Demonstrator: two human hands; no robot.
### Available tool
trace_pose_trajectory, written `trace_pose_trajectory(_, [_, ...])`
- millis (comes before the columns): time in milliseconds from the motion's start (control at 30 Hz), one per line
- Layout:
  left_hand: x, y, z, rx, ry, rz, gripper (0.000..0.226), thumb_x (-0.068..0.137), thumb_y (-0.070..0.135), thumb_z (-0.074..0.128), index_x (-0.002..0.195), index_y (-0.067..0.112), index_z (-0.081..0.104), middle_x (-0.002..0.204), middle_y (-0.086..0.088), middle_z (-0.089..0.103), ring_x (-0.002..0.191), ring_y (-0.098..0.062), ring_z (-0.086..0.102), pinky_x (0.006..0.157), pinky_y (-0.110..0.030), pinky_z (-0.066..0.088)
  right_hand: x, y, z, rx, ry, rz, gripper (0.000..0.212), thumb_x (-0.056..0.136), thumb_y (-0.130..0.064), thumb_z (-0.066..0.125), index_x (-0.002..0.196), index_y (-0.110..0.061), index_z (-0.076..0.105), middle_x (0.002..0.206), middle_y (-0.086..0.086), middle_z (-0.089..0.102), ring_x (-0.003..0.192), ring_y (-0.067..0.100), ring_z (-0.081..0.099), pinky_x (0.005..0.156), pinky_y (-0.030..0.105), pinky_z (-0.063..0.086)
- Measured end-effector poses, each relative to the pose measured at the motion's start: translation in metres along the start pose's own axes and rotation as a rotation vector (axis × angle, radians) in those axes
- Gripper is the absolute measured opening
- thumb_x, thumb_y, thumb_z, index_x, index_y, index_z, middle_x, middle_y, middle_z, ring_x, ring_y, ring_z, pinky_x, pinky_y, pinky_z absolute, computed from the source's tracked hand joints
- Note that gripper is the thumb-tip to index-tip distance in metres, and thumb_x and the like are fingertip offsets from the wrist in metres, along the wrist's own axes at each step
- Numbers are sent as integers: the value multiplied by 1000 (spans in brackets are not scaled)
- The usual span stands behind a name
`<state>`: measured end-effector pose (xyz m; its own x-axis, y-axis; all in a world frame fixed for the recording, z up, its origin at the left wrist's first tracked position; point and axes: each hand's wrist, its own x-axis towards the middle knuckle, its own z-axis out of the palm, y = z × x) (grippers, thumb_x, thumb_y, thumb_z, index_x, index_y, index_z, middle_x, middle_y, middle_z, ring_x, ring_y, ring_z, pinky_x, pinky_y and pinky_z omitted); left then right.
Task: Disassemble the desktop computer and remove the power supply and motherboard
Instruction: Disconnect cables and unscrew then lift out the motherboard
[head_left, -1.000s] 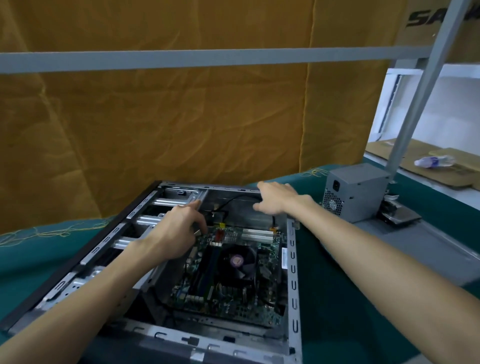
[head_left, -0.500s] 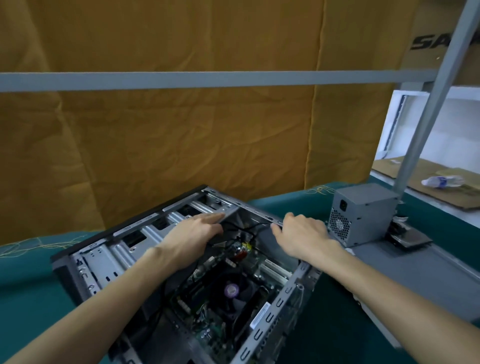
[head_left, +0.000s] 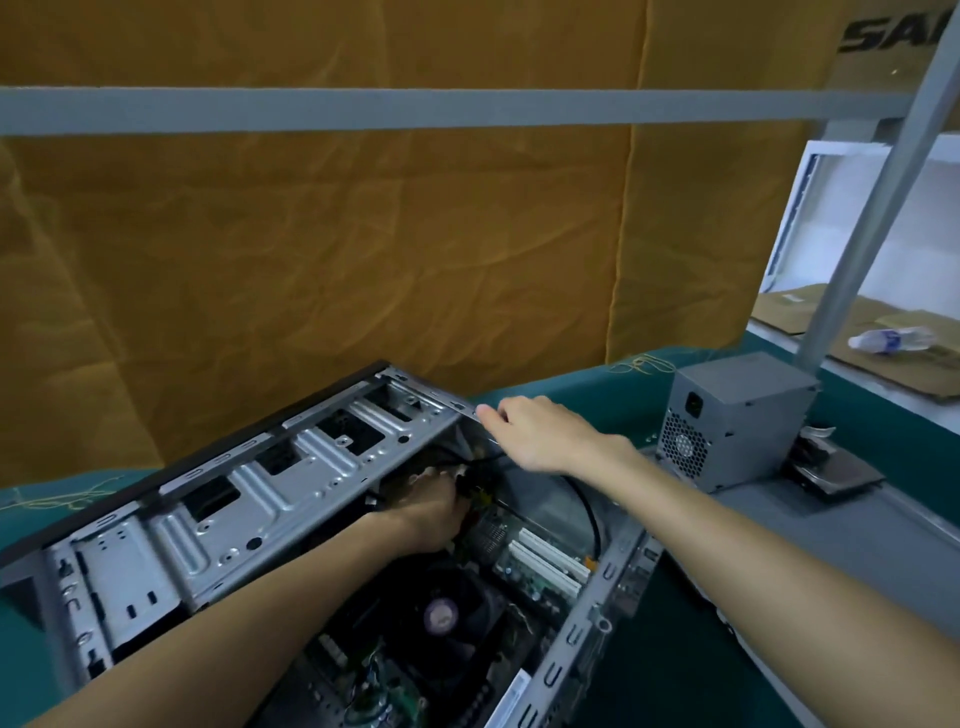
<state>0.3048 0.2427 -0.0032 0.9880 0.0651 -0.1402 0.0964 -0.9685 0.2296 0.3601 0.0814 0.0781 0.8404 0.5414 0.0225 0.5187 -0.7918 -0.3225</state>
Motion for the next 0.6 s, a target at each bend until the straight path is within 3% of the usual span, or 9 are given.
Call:
trace_pose_trajectory(133, [11,-7,16,-166,168,-67,28,104,36,52,110,11,65,112,-10,68,108,-27,62,77,-30,42,-4,5,12,-59,119,-36,71,103,-64,20,73,-11,57,72,6,53,70,33,50,64,41,40])
trace_pose_trajectory(233, [9,-10,21,-309,278,-112,22,100,34,60,102,16,72,102,-4,71,99,-22,64,77,-29,45,-4,7,14,-45,125,-38,68,104,-63,21,70,-14,54,70,5,55,68,32,53,63,41,40])
trace_pose_trajectory(467, [14,-4,26,-467,372,-169,21,95,28,70,93,8,75,96,-4,71,95,-21,66,72,-25,40,-3,8,15,-51,127,-27,70,104,-62,22,71,-11,56,68,6,57,60,23,53,56,39,38])
trace_pose_trajectory(533, [13,-2,26,-472,369,-184,20,95,28,70,83,13,70,85,-1,68,89,-21,66,66,-24,35,-3,9,15,-51,132,-32,69,104,-62,23,71,-11,56,68,6,58,59,23,53,52,37,36])
trace_pose_trajectory(600, [14,-3,27,-516,369,-172,19,96,29,68,86,14,70,87,-2,69,89,-19,66,67,-23,35,-4,8,15,-55,138,-38,68,104,-62,23,71,-12,55,68,6,58,59,22,53,51,36,35])
